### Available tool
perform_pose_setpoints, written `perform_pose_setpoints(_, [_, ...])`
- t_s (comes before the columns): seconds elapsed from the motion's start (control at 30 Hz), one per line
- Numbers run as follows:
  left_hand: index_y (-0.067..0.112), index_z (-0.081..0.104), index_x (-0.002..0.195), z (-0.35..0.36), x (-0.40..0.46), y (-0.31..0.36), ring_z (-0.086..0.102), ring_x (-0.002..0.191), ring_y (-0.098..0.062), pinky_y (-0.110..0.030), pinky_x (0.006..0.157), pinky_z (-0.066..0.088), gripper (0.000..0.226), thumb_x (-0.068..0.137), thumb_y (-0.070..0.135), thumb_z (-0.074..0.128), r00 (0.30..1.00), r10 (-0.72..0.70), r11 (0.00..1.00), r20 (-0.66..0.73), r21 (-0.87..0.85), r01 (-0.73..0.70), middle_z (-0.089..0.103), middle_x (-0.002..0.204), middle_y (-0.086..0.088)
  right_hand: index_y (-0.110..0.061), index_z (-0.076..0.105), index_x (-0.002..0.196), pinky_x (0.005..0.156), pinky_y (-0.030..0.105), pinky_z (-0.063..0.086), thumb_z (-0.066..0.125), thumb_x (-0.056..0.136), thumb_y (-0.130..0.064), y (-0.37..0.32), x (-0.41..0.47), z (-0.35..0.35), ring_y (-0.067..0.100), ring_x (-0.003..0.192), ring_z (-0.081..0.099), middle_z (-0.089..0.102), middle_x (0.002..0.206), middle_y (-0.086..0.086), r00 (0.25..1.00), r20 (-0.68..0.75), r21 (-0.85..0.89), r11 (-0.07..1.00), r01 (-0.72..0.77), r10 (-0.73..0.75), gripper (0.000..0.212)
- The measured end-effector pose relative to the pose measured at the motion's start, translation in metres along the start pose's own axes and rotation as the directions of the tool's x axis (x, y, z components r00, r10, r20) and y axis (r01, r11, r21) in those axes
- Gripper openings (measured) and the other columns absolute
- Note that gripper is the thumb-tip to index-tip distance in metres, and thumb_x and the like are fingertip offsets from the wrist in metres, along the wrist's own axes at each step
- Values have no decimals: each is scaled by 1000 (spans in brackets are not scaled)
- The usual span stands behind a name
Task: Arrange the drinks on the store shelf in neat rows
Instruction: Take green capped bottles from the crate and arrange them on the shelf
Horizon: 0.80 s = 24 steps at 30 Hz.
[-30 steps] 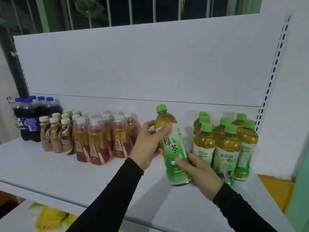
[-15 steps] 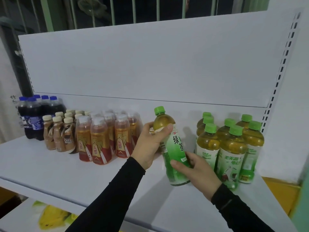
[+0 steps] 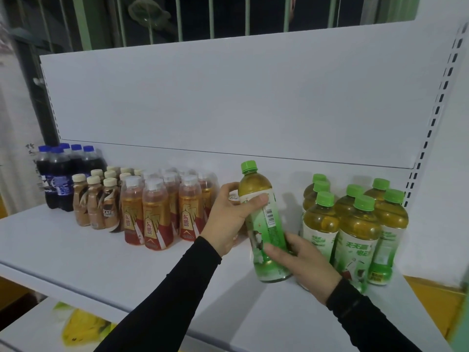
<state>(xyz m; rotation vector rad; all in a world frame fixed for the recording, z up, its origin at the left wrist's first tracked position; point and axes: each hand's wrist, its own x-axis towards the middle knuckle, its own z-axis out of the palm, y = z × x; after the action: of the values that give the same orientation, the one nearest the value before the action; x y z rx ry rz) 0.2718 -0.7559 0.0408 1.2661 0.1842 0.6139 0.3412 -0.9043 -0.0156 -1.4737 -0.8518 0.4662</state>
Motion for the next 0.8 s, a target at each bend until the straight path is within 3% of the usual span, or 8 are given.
perform_pose_setpoints(0.07, [20,48,126,4,0,1,73,65,-16,-27,50,55,55,82,12,80,999,40,998,-25,47,-38,72,93,-10,-20,69,110,87,33,57,76,67,-43,-1,1,5,12,97,71,76,103,-4,996,-65,-108,992,60,-67,49])
perform_pose_setpoints(0.13, [22,48,126,5,0,2,73,66,-12,-25,51,55,56,81,15,81,997,72,990,-29,124,-68,70,97,-12,-20,69,108,84,31,58,78,65,-39,0,2,5,13,96,71,76,101,-4,991,-111,-80,995,65,-73,47])
perform_pose_setpoints(0.23, [22,52,124,1,2,3,73,70,-10,-23,56,56,44,88,28,75,997,71,986,-20,156,-67,70,100,-12,-12,68,111,85,33,58,74,70,-31,2,1,6,22,99,71,75,105,7,998,-57,114,993,7,0,45])
perform_pose_setpoints(0.33, [17,60,121,-6,5,2,70,76,-19,-30,69,58,36,94,40,65,997,73,983,-24,172,-67,70,92,-6,-3,68,113,84,40,58,69,76,-28,0,1,4,30,102,69,72,111,18,991,15,385,914,-131,136,45])
perform_pose_setpoints(0.43, [14,63,116,-12,7,-1,62,73,-18,-28,66,55,28,99,36,58,996,71,987,-47,150,-63,64,81,-3,-3,73,111,90,49,55,89,62,-44,-3,3,2,33,108,66,68,118,22,981,97,463,865,-193,167,65])
perform_pose_setpoints(0.57, [14,61,119,-14,6,-2,68,73,-15,-29,69,57,31,97,35,61,996,84,980,-26,184,-78,69,87,-3,-5,74,109,96,53,51,96,44,-46,0,4,1,35,110,64,67,121,23,976,156,483,851,-208,150,80])
perform_pose_setpoints(0.73, [25,52,129,-14,-2,-9,73,95,-15,-38,84,61,53,85,37,78,995,73,939,73,332,-93,72,110,-4,-5,69,114,85,41,57,70,79,-29,-3,2,6,29,102,69,71,113,18,991,58,380,915,-137,124,42])
perform_pose_setpoints(0.8, [25,50,128,-12,-4,-13,71,92,-6,-25,78,60,54,83,31,80,991,108,912,83,388,-132,72,108,0,-9,68,113,81,32,58,66,79,-30,-4,2,10,25,101,70,74,107,12,999,3,241,969,-54,54,40])
